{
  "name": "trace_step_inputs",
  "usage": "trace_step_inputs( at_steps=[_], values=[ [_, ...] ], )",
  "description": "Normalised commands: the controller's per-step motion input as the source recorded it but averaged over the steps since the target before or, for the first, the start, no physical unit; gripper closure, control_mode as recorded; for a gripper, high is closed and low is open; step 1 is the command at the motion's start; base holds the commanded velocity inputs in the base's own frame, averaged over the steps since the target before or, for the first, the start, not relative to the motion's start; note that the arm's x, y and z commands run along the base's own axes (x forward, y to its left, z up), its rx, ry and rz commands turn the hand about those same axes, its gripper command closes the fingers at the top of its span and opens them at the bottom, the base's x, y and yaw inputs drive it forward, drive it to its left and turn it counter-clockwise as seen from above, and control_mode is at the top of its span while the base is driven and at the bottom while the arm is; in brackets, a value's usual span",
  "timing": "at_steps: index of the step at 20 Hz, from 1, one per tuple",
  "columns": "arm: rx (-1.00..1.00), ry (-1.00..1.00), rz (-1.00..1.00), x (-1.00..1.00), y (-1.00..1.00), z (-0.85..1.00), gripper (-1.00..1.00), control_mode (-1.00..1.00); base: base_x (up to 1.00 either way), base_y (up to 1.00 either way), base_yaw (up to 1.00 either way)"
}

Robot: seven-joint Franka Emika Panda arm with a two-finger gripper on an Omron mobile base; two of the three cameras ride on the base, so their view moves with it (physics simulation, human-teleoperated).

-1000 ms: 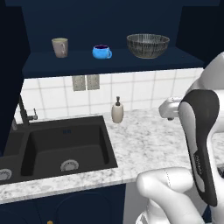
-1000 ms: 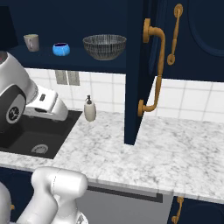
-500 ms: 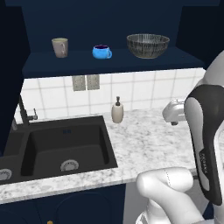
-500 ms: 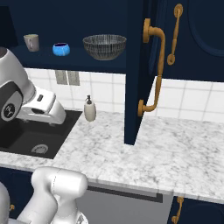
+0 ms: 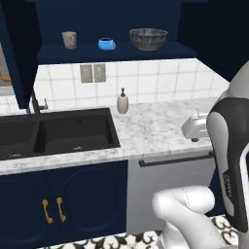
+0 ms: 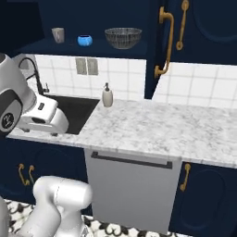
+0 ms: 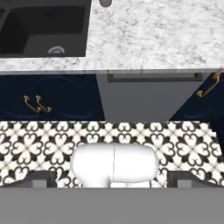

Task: Gather all objects into one cabinet and sort the glasses and bowls to opposite sides.

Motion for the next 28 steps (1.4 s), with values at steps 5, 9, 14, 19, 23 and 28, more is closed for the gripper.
trace_step_inputs(
  at_steps=[5,9,14,19,23,28],
  values=[
    [0.00,0.00,0.00,0.00,0.00,0.00,-1.00,1.00,-0.83,0.00,0.06],
    [0.00,0.00,0.00,0.00,0.00,0.00,-1.00,1.00,-0.17,0.00,0.64],
    [0.00,0.00,0.00,0.00,0.00,0.00,-1.00,1.00,-0.04,0.01,1.00],
    [0.00,0.00,0.00,0.00,0.00,0.00,-1.00,1.00,-0.04,0.00,1.00],
    [0.00,0.00,0.00,0.00,0.00,0.00,-1.00,1.00,-0.01,0.00,1.00],
    [0.00,0.00,0.00,0.00,0.00,0.00,-1.00,1.00,0.00,0.00,1.00]
  ],
)
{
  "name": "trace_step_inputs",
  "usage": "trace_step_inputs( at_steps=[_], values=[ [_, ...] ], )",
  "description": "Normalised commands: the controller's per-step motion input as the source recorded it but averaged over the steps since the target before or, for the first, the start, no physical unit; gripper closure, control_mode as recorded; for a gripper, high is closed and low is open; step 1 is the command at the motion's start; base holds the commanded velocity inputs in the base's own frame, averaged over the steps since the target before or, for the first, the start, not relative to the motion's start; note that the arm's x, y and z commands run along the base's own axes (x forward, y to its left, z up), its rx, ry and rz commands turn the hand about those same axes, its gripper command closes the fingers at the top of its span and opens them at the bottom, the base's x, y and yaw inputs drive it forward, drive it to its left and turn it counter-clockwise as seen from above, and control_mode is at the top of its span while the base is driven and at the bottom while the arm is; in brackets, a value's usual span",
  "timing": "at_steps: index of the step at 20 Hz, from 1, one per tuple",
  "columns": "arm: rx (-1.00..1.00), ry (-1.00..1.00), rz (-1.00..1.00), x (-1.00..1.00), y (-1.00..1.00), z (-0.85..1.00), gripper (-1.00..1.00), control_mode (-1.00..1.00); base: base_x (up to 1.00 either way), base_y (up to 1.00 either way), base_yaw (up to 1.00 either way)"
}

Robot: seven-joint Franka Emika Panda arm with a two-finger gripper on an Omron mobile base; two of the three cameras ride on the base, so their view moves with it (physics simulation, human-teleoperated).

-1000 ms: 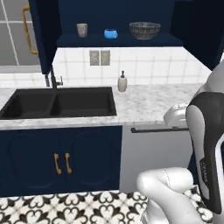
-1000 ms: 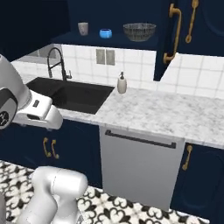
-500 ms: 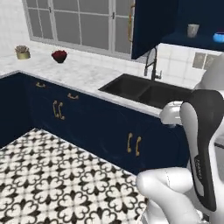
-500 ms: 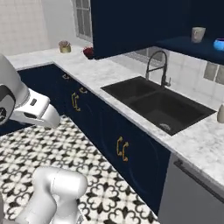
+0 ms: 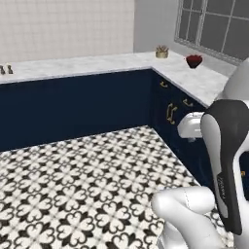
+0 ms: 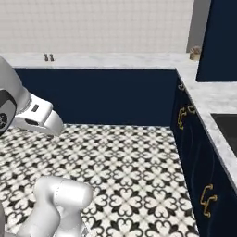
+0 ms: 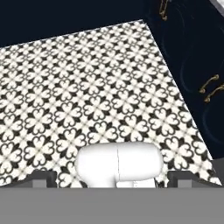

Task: Gather all objects into one cabinet and sort the glasses and bowls to opposite sides.

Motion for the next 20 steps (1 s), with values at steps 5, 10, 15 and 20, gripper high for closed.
trace_step_inputs(
  at_steps=[5,10,15,20],
  values=[
    [0.00,0.00,0.00,0.00,0.00,0.00,-1.00,1.00,0.00,0.00,1.00],
    [0.00,0.00,0.00,0.00,0.00,0.00,-1.00,1.00,0.00,0.00,1.00],
    [0.00,0.00,0.00,0.00,0.00,0.00,-1.00,1.00,0.00,0.00,1.00],
    [0.00,0.00,0.00,0.00,0.00,0.00,-1.00,1.00,0.07,0.00,1.00]
  ],
)
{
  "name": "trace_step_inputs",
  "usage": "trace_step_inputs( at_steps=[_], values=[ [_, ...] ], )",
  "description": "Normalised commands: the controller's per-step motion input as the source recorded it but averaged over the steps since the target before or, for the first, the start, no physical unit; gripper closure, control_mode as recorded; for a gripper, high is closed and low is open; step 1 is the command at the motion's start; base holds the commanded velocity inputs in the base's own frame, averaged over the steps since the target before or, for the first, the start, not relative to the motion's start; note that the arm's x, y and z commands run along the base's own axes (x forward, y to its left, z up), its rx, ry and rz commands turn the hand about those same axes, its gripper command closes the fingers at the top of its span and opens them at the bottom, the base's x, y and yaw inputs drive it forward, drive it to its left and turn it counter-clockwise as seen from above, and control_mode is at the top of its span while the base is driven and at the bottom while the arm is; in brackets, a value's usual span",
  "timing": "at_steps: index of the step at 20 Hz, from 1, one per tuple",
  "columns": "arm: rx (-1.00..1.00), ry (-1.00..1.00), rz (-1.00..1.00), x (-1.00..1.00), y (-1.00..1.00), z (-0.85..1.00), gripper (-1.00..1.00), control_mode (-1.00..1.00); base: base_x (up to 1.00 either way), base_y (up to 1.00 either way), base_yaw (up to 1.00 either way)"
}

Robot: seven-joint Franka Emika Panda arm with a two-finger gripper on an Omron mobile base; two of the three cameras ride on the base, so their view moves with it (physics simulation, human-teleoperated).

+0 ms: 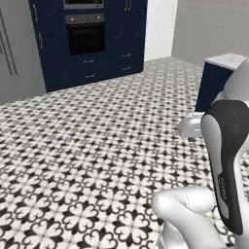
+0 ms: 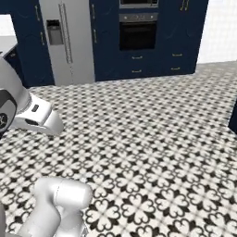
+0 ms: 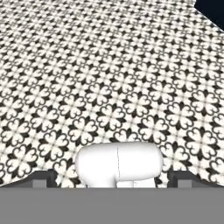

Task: Gather all objects into one cabinet and sort the glasses and bowls to opposite sides.

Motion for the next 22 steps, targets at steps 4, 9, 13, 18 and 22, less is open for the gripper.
trace_step_inputs(
  at_steps=[4,9,13,18,22],
  values=[
    [0.00,0.00,0.00,0.00,0.00,0.00,-1.00,1.00,0.16,-0.07,0.84],
    [0.00,0.00,0.00,0.00,0.00,0.00,-1.00,1.00,0.30,-0.11,0.10],
    [0.00,0.00,0.00,0.00,0.00,0.00,-1.00,1.00,0.81,-0.02,0.00],
    [0.00,0.00,0.00,0.00,0.00,0.00,-1.00,1.00,0.68,-0.01,0.07],
    [0.00,0.00,0.00,0.00,0.00,0.00,-1.00,1.00,0.23,-0.06,0.50]
  ],
)
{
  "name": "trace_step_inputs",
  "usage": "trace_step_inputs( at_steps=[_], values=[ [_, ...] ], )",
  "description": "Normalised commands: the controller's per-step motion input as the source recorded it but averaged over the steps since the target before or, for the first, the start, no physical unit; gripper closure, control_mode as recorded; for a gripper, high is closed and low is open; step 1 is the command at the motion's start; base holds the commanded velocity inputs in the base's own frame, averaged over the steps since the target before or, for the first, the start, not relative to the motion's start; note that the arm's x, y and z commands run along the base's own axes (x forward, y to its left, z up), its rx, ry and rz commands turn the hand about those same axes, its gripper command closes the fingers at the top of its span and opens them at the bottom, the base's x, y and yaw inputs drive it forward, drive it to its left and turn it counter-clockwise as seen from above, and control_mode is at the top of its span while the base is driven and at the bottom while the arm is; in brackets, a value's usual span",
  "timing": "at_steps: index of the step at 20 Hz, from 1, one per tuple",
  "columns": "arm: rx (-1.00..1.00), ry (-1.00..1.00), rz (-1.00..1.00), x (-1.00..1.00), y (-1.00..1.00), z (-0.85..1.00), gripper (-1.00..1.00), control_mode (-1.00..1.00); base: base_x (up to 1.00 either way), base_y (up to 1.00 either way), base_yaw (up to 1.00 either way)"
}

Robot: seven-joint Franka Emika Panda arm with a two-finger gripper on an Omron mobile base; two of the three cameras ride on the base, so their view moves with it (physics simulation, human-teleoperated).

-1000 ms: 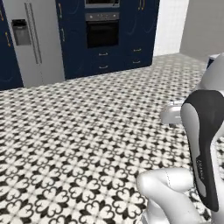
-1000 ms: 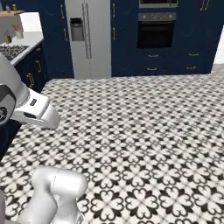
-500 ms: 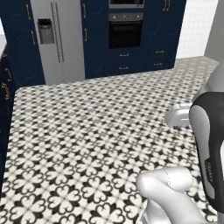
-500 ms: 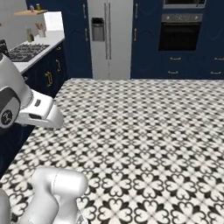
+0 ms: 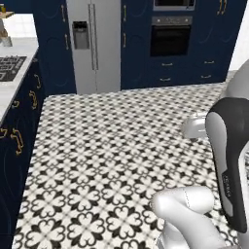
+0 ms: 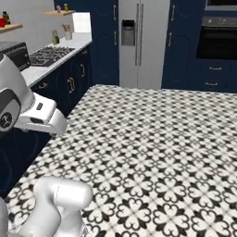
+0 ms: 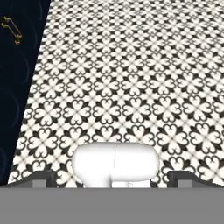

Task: Gather all objects into one cabinet and sort the glasses and bowls to opposite sides.

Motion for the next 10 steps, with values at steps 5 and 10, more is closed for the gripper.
trace_step_inputs(
  at_steps=[5,10],
  values=[
    [0.00,0.00,0.00,0.00,0.00,0.00,-1.00,1.00,0.49,-0.47,0.47],
    [0.00,0.00,0.00,0.00,0.00,0.00,-1.00,1.00,0.63,-0.79,0.26]
  ],
)
